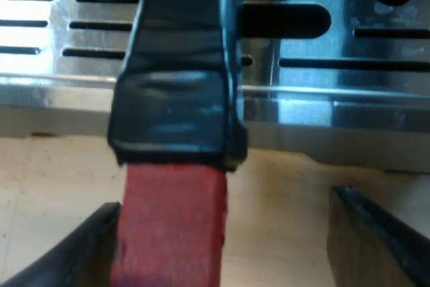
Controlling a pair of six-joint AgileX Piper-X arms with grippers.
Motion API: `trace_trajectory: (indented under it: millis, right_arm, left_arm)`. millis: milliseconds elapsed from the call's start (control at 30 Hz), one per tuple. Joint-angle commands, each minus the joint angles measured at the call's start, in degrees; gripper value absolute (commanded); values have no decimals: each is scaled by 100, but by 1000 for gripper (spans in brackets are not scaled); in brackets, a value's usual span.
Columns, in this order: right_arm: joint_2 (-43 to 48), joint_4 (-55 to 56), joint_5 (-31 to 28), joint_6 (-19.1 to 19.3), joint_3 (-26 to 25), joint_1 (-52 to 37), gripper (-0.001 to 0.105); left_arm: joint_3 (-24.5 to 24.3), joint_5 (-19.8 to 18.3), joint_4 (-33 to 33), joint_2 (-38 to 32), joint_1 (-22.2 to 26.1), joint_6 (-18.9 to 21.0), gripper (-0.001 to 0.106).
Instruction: Grind coffee beans and then tamp
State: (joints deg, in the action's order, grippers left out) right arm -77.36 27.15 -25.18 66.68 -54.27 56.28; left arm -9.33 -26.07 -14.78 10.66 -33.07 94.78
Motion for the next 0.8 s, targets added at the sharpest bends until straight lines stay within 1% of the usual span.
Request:
trace_trajectory:
  millis: [33, 100, 300, 667, 700, 767, 800]
  right_arm:
    - [-6, -87, -83, 59, -3, -11, 62]
    - [-53, -240, -115, 260, -3, -11, 62]
    - [-200, -467, -115, 259, -3, -11, 62]
    - [-212, -438, -115, 259, -3, -11, 62]
    - [-212, -413, -115, 259, -3, -11, 60]
    - [-212, -372, -115, 249, -3, -11, 53]
    - [-212, -368, -103, 248, -3, -11, 47]
  left_arm:
    - [-24, 8, 103, -13, -27, 0, 71]
    - [-24, 8, 103, -13, -27, 0, 71]
    - [-24, 8, 103, -13, -27, 0, 71]
    - [-24, 8, 103, -13, -27, 0, 71]
    - [-24, 8, 103, -13, -27, 0, 71]
    - [-24, 8, 103, -13, -27, 0, 71]
    - [-24, 8, 103, -13, -27, 0, 71]
